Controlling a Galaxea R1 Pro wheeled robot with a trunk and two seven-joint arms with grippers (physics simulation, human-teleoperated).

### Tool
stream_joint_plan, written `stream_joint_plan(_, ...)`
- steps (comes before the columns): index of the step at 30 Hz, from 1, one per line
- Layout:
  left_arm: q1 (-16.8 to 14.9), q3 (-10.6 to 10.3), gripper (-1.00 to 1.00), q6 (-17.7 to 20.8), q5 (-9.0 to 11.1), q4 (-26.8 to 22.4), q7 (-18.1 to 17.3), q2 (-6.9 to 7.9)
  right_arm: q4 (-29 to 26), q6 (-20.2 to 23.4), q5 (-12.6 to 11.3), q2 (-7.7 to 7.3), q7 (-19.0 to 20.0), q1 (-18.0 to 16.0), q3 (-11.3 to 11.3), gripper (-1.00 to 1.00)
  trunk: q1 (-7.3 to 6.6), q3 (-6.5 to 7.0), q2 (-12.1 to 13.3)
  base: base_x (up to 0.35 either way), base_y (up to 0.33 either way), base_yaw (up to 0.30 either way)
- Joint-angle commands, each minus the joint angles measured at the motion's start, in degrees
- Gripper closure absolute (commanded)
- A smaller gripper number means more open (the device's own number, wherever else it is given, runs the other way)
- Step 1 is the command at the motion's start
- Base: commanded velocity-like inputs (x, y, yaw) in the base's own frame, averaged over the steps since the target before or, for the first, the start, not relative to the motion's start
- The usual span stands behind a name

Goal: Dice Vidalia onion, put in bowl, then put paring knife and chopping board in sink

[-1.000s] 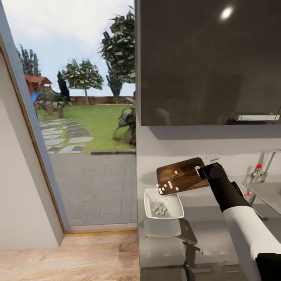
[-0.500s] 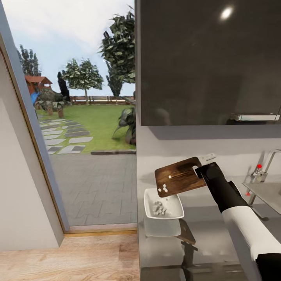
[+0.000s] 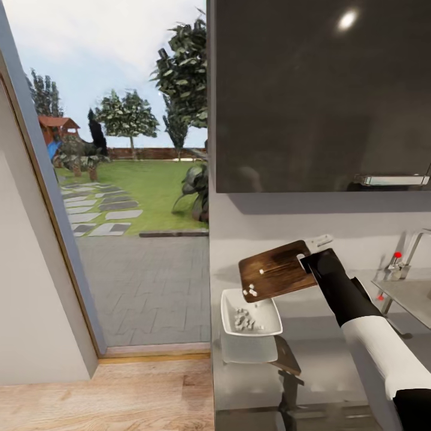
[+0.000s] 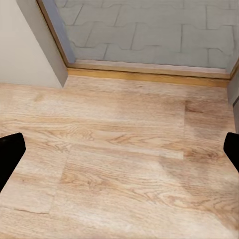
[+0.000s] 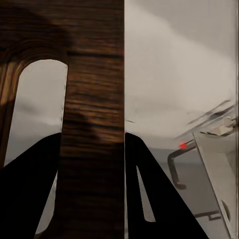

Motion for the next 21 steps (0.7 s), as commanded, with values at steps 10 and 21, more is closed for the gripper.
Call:
stream_joint_plan(10, -0.1, 0.0, -1.00, -0.3, 0.2, 0.2, -0.1, 0.00, -0.9, 0.3, 5.0, -0.06, 0.6, 0.0, 0.1, 1.00, 0.03, -0.06, -0.1, 0.000, 0.000, 0.000)
stream_joint_plan(21, -0.1, 0.0, -1.00, -0.3, 0.2, 0.2, -0.1, 0.00, -3.0, 0.5, 9.9, 0.16, 0.5, 0.0, 0.1, 1.00, 0.03, -0.06, -0.1, 0.000, 0.000, 0.000)
